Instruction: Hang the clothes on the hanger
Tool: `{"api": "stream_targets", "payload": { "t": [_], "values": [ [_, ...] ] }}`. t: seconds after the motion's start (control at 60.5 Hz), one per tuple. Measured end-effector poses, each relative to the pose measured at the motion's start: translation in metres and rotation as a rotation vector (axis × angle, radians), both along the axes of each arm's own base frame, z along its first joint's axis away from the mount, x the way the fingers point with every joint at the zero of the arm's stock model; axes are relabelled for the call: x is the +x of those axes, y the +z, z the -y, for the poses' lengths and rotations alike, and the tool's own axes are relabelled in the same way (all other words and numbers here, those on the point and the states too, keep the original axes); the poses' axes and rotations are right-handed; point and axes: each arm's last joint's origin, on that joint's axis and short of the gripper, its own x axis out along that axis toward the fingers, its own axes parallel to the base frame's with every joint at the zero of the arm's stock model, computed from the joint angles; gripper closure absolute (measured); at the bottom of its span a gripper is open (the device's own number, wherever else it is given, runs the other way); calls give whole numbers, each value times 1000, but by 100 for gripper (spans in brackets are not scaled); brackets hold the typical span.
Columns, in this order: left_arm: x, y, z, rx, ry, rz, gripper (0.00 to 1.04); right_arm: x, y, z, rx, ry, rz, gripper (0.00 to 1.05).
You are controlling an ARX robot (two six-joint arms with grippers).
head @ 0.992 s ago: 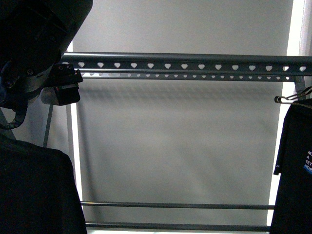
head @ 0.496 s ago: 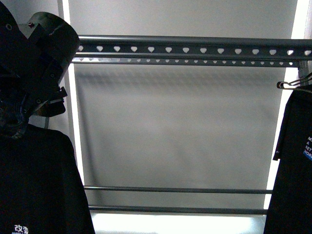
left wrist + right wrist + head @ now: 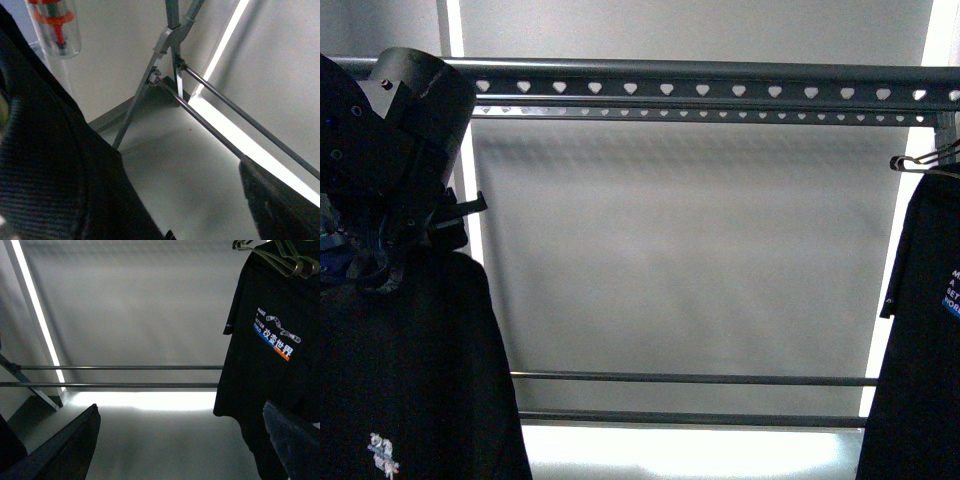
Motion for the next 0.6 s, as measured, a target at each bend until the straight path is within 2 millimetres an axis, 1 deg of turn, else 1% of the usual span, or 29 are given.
{"api": "stream_targets", "payload": {
  "t": [0.017,0.083,0.165,0.231,0.347,0.397,0.446,0.595],
  "values": [
    [1,2,0,14,-14,12,47,0,0,0,0,0,0,7],
    [1,5,2,21,-63,54,61,0,0,0,0,0,0,7],
    [-3,7,3,10,-113,79,71,0,0,0,0,0,0,7],
    [-10,10,3,-10,-173,134,80,0,0,0,0,0,0,7],
    [-29,21,3,13,-361,175,96,0,0,0,0,0,0,7],
    [-36,25,3,17,-422,188,101,0,0,0,0,0,0,7],
    [-41,28,2,32,-473,192,101,0,0,0,0,0,0,7],
    [-64,51,-8,141,-745,222,101,0,0,0,0,0,0,7]
  ]
}}
